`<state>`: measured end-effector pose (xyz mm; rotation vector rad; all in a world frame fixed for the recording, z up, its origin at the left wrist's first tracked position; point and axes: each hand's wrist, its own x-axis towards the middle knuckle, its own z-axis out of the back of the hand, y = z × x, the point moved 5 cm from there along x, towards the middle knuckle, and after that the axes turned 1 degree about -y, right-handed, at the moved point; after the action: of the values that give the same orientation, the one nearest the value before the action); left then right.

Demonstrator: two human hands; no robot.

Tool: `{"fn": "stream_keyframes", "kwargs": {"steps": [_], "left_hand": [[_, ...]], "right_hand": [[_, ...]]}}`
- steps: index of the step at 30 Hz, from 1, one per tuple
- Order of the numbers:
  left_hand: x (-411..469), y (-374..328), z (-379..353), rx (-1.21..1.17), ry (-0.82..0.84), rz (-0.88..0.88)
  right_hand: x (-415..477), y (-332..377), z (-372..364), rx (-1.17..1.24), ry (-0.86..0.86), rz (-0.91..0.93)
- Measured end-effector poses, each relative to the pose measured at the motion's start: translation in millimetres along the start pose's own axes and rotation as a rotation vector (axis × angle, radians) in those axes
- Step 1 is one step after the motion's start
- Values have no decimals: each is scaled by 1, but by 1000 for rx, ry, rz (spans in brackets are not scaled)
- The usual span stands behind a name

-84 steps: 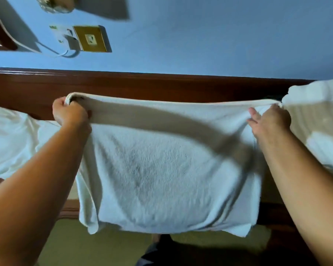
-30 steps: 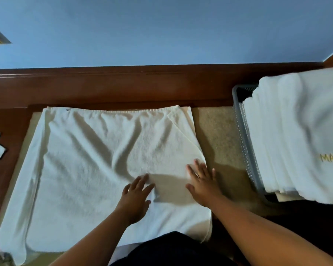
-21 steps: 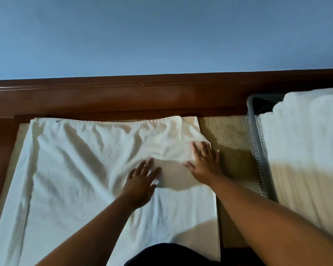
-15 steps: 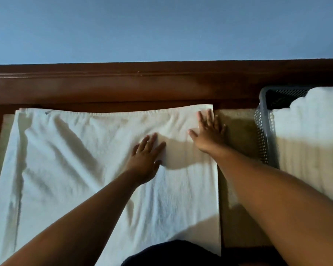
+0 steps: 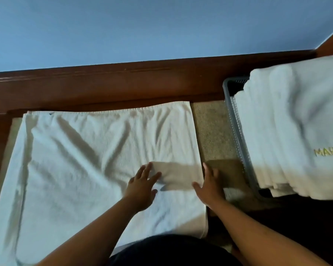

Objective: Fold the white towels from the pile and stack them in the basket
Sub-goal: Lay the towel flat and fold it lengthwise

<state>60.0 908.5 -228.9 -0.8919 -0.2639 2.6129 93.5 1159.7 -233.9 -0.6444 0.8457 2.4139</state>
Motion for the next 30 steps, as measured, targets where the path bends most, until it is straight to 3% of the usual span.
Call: {"fn": "stream_keyframes", "kwargs": {"steps": [4, 9, 14, 16, 19, 20, 24, 30], "left_hand": [[-48, -27, -42, 8, 35, -29], [-81, -39, -67, 31, 51, -57], [-102, -26, -77, 16, 61, -55], [-114, -15, -81, -7, 51, -34], [-137, 7, -88, -21, 31, 5], [-145, 18, -91, -16, 22, 18], [-176, 79, -96, -2, -32, 70], [-244, 212, -85, 35, -68, 318]], "right_hand": [[-59, -56, -18, -243, 73, 113], [-93, -103, -33, -369, 123, 187], [-108, -118, -33, -338, -90, 224], [-111, -108, -37, -381, -136, 345], [-124, -79, -63, -620, 23, 686], [-129, -69, -73, -676, 77, 725], [-139, -27, -112, -639, 121, 642], [-164, 81, -208, -677, 118, 726]]}}
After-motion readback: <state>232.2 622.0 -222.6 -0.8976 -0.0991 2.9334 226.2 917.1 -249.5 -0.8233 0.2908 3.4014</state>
